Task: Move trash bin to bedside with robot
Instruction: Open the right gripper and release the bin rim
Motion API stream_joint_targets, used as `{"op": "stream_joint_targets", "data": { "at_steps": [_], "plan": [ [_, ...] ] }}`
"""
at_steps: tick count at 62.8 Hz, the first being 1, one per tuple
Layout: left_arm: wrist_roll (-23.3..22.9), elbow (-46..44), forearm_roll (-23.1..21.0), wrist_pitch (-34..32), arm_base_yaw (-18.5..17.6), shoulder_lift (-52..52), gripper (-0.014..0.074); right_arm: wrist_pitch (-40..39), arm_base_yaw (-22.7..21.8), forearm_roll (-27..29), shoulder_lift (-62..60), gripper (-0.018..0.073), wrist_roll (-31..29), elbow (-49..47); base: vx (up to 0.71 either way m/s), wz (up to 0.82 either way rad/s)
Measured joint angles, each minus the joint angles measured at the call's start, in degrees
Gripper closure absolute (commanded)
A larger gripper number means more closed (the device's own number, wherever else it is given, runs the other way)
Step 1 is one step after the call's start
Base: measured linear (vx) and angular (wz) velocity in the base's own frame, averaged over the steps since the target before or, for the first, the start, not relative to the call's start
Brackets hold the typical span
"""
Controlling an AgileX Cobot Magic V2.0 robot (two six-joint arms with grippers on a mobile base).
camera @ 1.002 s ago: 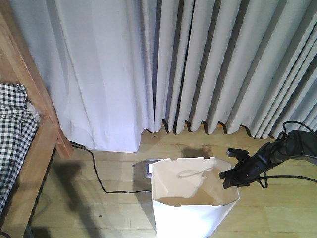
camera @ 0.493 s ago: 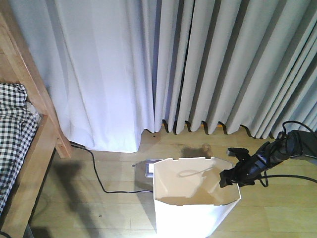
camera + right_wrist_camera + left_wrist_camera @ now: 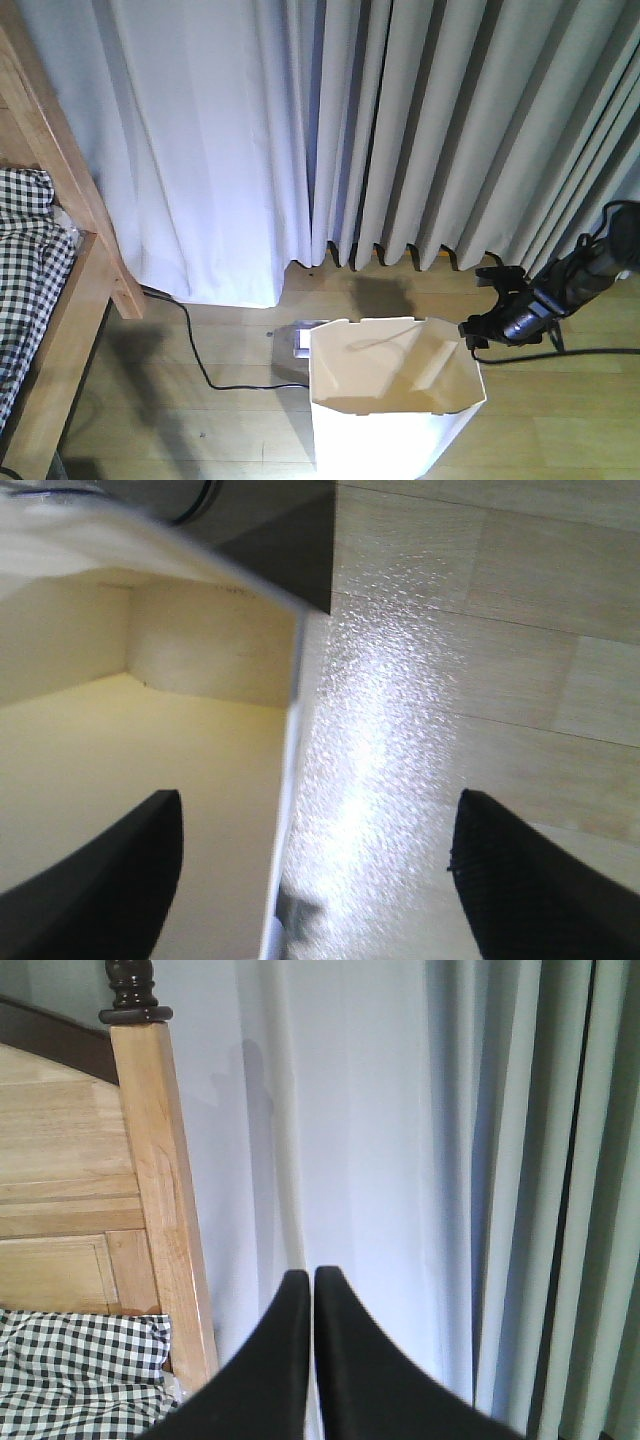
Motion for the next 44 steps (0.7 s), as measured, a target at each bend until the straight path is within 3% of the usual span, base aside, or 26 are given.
{"op": "stream_joint_targets", "data": {
  "at_steps": [16,44],
  "plan": [
    [0.0,0.0,0.0,0.0,0.0,0.0,0.0603,-1.89,0.92,0.21,-23.89,0.002,-1.96,17.84,0.0,0.0],
    [0.0,0.0,0.0,0.0,0.0,0.0,0.0603,0.7,0.92,1.56,-75.94,0.0029,-1.78,36.21,0.0,0.0]
  ]
}}
